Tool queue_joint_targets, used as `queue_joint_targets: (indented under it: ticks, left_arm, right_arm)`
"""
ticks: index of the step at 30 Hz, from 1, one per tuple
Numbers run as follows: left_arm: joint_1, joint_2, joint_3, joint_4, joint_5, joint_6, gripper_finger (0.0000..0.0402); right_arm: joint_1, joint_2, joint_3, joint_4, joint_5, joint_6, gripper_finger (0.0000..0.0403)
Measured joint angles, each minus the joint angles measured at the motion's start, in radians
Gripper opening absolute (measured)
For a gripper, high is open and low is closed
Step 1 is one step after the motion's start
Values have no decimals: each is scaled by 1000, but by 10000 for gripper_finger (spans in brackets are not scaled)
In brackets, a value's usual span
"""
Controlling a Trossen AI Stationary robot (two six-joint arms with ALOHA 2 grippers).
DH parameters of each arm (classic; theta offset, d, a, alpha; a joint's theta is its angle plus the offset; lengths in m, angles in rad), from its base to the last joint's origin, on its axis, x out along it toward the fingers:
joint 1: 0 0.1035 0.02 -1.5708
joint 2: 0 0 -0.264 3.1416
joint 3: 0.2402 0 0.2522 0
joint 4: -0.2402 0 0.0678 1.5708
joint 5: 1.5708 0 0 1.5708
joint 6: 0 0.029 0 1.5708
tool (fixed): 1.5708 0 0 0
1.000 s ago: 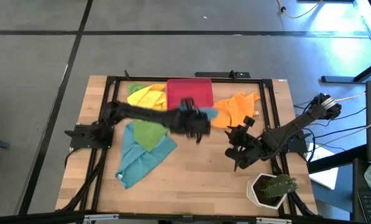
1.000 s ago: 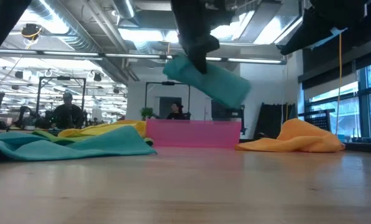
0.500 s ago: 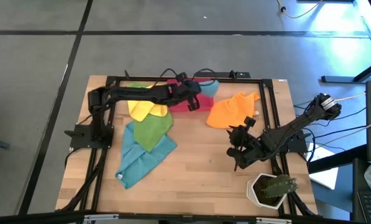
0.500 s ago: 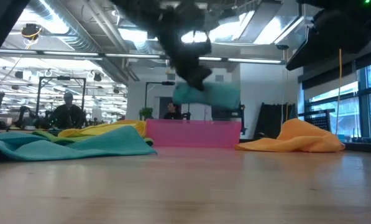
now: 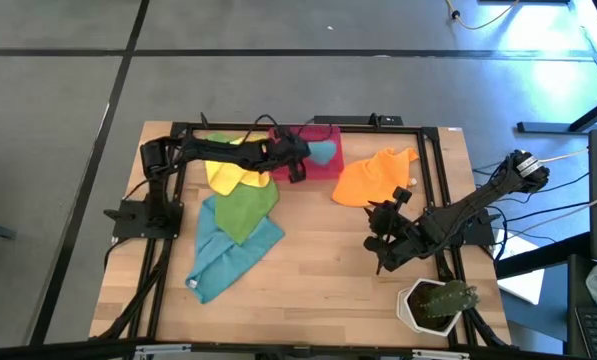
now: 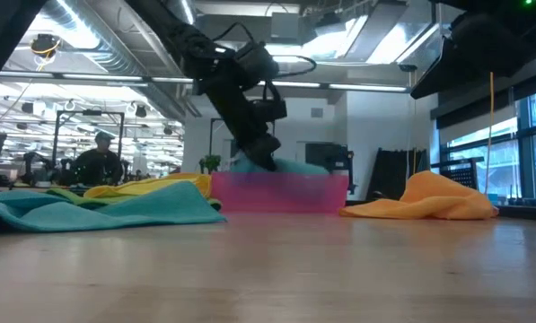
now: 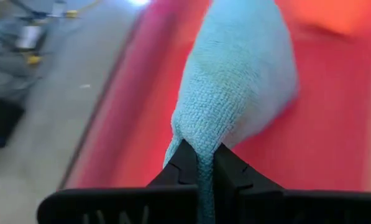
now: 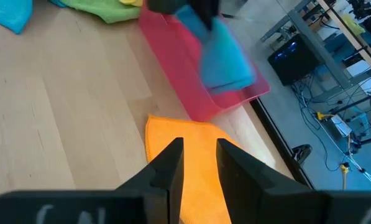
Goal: Roll microfiber towels into tight, uniform cylinder then place into a basket
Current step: Put the right blue microfiber towel into the red bin, then adjust the red bin
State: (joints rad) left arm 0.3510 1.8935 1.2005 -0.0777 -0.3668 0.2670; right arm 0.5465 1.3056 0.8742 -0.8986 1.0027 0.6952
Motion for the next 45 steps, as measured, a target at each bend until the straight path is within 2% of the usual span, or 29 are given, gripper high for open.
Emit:
queue_joint_targets:
  ticks: [3,8,12,15,19,28,36,40,45]
  left_arm:
    - [-18,0,-16,-9,66,-18,2]
    - [-48,6,-44,-16,84,-21,2]
    - [-53,5,-52,-25,192,-28,5]
    - [-53,5,-52,-46,251,-30,26]
    - [-54,5,-52,-56,261,-30,61]
    - [-51,0,-48,-95,368,-66,153]
    - [-54,-11,92,-350,343,-81,199]
    - [-62,-11,204,-484,329,-106,201]
    - [-132,-12,259,-513,397,-130,195]
  right_arm:
    - [0,0,0,3,0,0,97]
    - [0,0,0,40,3,-29,97]
    - [0,0,0,70,5,-51,97]
    - [0,0,0,71,11,-51,97]
    - [0,0,0,71,22,-51,97]
    - [0,0,0,69,26,-52,97]
    - [-1,0,0,73,38,-73,97]
    - [-5,0,0,77,51,-81,97]
    - [-7,0,0,78,51,-98,97]
